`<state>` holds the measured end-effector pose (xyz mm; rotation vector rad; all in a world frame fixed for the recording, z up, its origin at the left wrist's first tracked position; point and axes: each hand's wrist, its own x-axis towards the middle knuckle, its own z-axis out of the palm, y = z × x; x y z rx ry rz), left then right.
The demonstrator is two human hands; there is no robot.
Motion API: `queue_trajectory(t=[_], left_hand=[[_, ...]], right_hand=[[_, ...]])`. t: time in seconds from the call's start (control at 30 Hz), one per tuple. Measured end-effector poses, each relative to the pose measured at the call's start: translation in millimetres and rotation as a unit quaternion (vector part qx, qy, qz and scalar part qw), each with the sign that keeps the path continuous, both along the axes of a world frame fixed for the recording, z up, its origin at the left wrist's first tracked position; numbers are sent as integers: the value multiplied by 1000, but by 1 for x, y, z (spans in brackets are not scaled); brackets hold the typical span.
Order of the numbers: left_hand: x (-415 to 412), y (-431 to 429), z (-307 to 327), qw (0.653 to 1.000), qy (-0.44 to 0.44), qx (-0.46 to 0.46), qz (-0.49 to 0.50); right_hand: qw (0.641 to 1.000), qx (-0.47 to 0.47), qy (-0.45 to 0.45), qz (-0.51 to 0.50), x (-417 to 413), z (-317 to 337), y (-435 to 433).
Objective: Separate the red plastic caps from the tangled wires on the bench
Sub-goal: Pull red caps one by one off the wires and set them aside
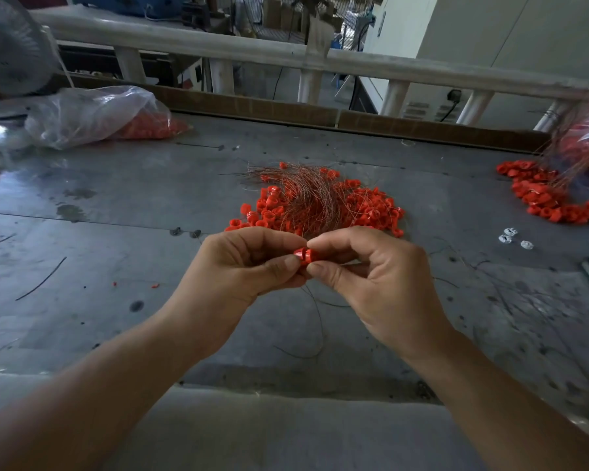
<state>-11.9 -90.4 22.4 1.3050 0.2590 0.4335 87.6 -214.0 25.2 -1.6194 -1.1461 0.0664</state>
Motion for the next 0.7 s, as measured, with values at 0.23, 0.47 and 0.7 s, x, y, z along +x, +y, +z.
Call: queue_trajectory(t=[0.23,0.47,0.7], left_hand=[[-1,-2,0,999,2,36,5],[-3,-1,1,999,17,44,-4],[-4,0,2,999,38,27,-26]], right_hand=[[999,-10,-48,-16,-1,0,-2],[997,-20,-75,-12,0,0,-2],[996,-13,-90,0,-1,0,-2]])
